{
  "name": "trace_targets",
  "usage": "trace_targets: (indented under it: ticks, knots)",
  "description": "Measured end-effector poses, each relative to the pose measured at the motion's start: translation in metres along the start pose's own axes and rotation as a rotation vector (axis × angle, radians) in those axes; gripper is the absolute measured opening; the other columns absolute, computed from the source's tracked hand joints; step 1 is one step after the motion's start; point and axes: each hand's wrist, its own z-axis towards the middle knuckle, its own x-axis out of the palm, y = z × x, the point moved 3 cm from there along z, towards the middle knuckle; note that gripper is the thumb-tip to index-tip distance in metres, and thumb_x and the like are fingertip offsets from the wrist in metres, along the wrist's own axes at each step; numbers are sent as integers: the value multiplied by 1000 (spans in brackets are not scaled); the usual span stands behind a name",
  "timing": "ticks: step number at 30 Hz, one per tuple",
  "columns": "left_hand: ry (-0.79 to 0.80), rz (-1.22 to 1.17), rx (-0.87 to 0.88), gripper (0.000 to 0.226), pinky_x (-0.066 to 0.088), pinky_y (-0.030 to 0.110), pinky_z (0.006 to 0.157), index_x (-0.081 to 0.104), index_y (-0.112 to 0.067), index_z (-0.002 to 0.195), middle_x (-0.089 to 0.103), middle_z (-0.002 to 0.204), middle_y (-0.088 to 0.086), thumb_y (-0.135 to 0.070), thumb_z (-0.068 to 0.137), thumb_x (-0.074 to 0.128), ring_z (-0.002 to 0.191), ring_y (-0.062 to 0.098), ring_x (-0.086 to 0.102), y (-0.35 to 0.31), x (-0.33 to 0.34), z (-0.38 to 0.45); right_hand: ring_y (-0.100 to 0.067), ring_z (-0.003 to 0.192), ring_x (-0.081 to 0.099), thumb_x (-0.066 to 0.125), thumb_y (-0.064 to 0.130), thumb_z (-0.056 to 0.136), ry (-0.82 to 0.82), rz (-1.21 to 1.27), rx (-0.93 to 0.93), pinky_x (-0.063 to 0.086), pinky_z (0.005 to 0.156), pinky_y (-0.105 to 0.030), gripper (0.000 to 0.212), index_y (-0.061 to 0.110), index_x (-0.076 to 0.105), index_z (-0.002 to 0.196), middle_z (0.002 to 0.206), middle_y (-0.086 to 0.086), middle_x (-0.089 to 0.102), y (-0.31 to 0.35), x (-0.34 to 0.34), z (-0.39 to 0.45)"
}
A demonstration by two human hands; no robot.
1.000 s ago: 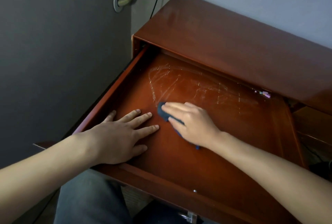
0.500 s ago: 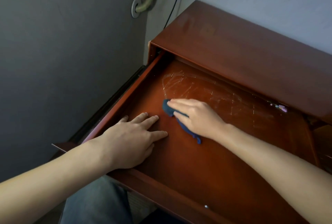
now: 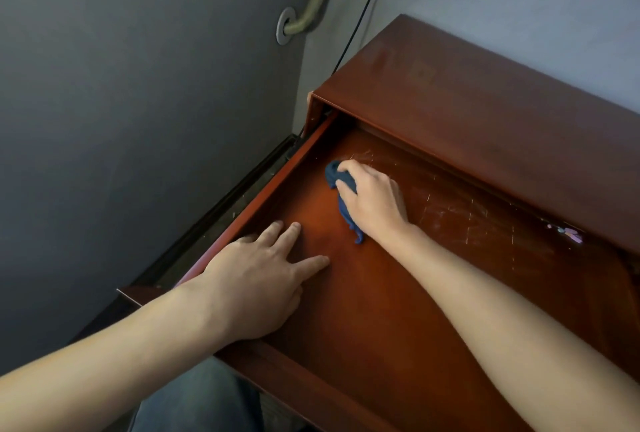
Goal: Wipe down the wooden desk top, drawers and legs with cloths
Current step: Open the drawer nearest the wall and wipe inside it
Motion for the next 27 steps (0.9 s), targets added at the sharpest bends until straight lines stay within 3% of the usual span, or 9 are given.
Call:
trace_targets:
  ticks: [2,5,8,10,13,16,18,23,27]
  knots:
    - [-6,-7,-8,59,15,49,128,-8,-51,159,-13,172,9,-49,109,24,159,33,-5,1,0,0,-24,118,62,63,31,98,44,59,26,52,98,-36,39,16,63,134,133,-4,63,8,7,-3]
    - [7,-12,-5,61,13,49,128,-12,-50,158,-14,172,11,-47,109,24,159,35,-6,-1,1,0,-22,132,48,59,28,98,219,145,-129,39,112,-33,54,21,49,150,152,-2,47,28,0,-48]
    - [17,-13,-7,61,17,50,128,-12,-51,158,-15,171,11,-45,109,25,159,37,-7,-2,2,3,-12,123,48,54,25,102,257,162,-214,42,101,-25,51,25,39,151,148,6,50,34,-14,-77]
    - [20,-23,-2,60,18,50,128,-9,-52,158,-15,172,7,-45,110,26,159,36,-7,-1,1,5,-15,115,55,58,19,100,205,153,-177,47,95,-27,44,19,47,143,137,1,59,32,-12,-64]
    - [7,-34,14,59,21,48,127,-6,-53,159,-13,172,4,-45,110,26,159,35,-6,1,0,6,-28,118,61,63,15,97,93,104,-79,51,101,-39,41,12,60,137,136,-10,61,22,7,-16]
    - [-5,-24,16,59,25,47,125,-5,-54,159,-12,173,4,-46,110,26,159,34,-5,1,0,5,-28,119,63,63,18,98,33,160,156,52,101,-36,35,16,64,133,130,-9,66,12,19,35]
    - [-7,-21,19,59,27,46,124,-5,-54,159,-12,173,3,-47,110,26,159,33,-4,2,-1,5,-26,117,64,63,19,98,4,138,203,53,99,-36,34,17,65,132,128,-7,69,11,21,45]
    - [24,7,17,59,21,48,126,-11,-51,158,-14,172,6,-46,110,24,159,36,-5,-4,1,3,-11,125,59,71,14,92,216,303,-100,42,110,-25,40,18,68,132,135,0,67,28,4,-27]
    - [57,44,25,59,14,51,128,-16,-52,157,-19,171,9,-45,111,21,158,39,-10,-4,3,4,-23,126,60,65,23,96,170,112,-241,51,103,-39,46,20,61,141,142,-1,62,25,0,-63]
